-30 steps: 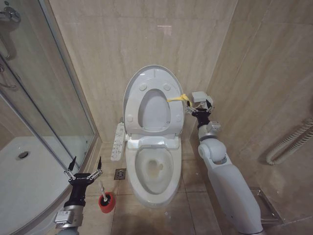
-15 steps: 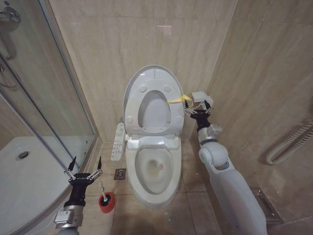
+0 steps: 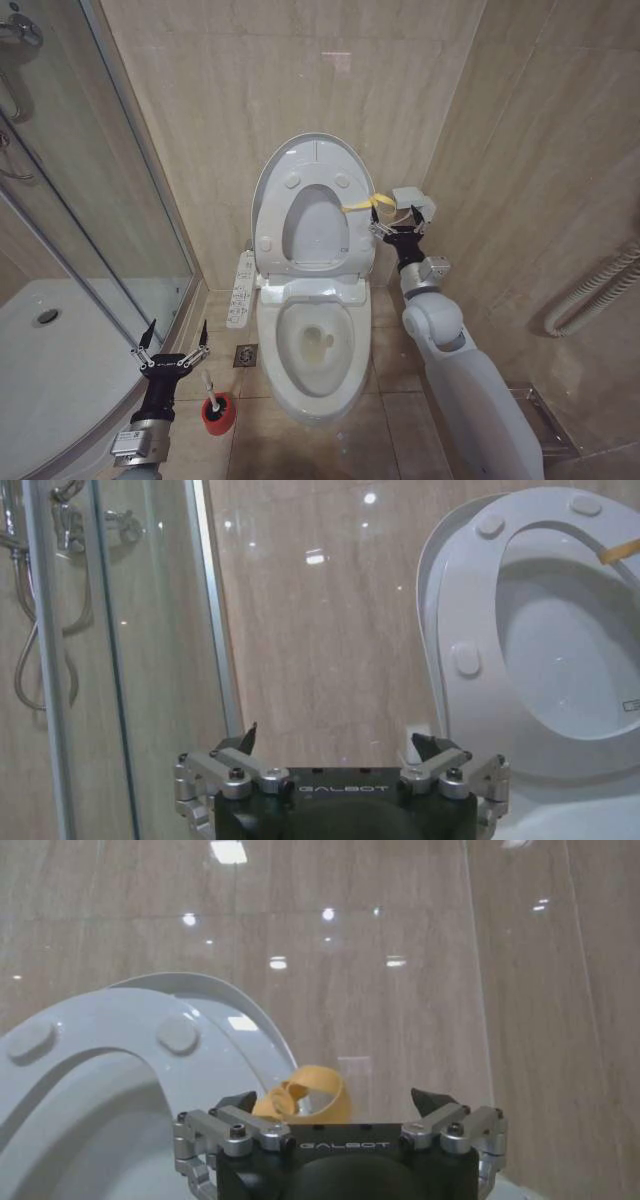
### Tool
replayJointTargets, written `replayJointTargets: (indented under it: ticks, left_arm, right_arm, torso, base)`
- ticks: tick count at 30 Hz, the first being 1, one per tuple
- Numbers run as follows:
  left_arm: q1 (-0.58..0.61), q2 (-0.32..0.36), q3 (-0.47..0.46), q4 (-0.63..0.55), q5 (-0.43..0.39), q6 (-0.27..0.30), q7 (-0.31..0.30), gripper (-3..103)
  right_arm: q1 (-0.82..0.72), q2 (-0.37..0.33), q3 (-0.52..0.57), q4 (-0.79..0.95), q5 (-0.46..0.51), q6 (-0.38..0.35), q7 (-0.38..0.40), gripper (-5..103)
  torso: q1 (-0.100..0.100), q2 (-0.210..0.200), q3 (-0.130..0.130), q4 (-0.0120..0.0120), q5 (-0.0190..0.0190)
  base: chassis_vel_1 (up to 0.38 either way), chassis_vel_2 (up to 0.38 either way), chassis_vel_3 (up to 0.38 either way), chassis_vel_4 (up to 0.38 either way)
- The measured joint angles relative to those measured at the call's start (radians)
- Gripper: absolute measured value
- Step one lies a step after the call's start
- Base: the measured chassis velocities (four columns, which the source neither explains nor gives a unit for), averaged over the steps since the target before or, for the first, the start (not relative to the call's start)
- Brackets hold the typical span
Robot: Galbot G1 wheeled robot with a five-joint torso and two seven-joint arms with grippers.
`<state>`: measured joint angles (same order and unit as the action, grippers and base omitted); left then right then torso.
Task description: Open the toilet lid, clean the toilet bowl with a toilet brush, close the toilet lid, and flush.
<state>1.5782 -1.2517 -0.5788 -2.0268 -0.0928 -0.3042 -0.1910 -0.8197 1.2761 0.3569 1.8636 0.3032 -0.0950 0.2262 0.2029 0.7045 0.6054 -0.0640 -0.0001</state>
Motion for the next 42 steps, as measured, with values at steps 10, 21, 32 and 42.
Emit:
replayJointTargets:
  ticks: [10, 21, 32, 42]
  left_arm:
    - [0.0, 0.0, 0.0, 0.0, 0.0, 0.0, 0.0, 100]
    - [0.0, 0.0, 0.0, 0.0, 0.0, 0.0, 0.0, 100]
    - [0.0, 0.0, 0.0, 0.0, 0.0, 0.0, 0.0, 100]
    - [0.0, 0.0, 0.0, 0.0, 0.0, 0.0, 0.0, 100]
  right_arm:
    - [-0.044, 0.007, -0.014, 0.046, 0.0, 0.0, -0.002, 100]
    - [-0.142, 0.003, -0.002, 0.119, 0.001, 0.007, -0.002, 100]
    - [-0.306, 0.045, 0.053, 0.152, -0.061, 0.06, 0.018, 100]
    - [-0.476, 0.103, 0.082, 0.115, -0.139, 0.145, 0.028, 100]
  torso:
    - [0.0, 0.0, 0.0, -0.0001, 0.0]
    - [0.0, 0.0, 0.0, -0.0002, 0.0]
    - [0.0, 0.0, 0.0, -0.0002, 0.0001]
    - [0.0, 0.0, 0.0, -0.0001, 0.0001]
  base:
    - [0.0, 0.0, 0.0, 0.0]
    - [0.0, 0.0, 0.0, 0.0]
    - [0.0, 0.0, 0.0, 0.0]
    - [0.0, 0.0, 0.0, 0.0]
